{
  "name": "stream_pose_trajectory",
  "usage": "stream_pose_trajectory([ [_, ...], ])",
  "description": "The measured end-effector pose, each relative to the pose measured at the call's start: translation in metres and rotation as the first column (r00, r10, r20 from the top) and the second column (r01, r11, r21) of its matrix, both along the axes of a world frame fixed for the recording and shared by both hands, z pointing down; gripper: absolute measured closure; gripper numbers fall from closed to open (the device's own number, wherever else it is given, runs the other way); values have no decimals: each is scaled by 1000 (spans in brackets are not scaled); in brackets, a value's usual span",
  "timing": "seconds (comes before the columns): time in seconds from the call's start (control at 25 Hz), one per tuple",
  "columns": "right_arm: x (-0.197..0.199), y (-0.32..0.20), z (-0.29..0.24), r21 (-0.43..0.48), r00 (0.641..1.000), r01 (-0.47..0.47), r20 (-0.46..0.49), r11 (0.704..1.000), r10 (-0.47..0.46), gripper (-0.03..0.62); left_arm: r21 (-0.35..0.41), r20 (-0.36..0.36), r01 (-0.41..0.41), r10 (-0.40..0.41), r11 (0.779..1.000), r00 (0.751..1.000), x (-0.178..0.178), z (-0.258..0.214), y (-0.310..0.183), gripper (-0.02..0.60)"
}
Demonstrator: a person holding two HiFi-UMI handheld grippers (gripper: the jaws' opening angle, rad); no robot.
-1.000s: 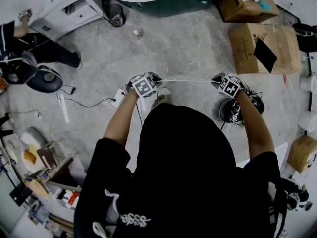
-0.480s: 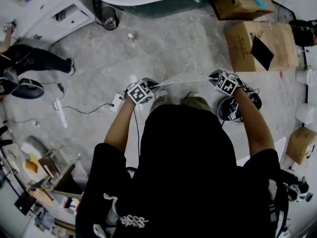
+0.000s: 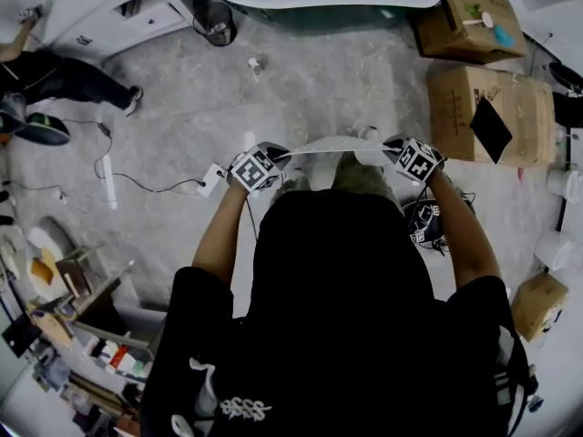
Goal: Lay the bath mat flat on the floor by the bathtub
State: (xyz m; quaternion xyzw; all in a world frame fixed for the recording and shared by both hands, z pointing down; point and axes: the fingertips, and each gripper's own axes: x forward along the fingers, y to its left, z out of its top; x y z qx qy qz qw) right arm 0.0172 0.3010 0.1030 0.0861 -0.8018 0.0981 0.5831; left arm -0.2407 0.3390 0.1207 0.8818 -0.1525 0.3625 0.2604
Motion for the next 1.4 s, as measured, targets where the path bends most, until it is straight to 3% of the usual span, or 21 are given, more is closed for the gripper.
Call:
stream_pose_trajectory([
  [0.2, 29, -48, 11, 6, 998, 51, 43, 999, -51, 566, -15, 34, 85, -85, 996, 996, 28, -3, -34, 557],
  [0.44, 86, -112, 18, -12, 993, 99, 64, 995, -98, 566, -64, 61, 182, -178, 981, 982, 89, -6, -83, 557],
  [0.64, 137, -167, 17, -34, 993, 35, 112, 999, -31, 566, -59, 61, 212, -209, 975, 976, 143, -23, -131, 557],
  [0.92, 178, -222, 23, -54, 994, -11, 109, 999, 17, 566, -51, 115, 273, -266, 961, 957, 188, -23, -186, 557],
  [1.4, 209, -254, 31, -116, 991, -10, 128, 993, 25, 566, -54, 177, 266, -253, 962, 951, 212, -22, -243, 557],
])
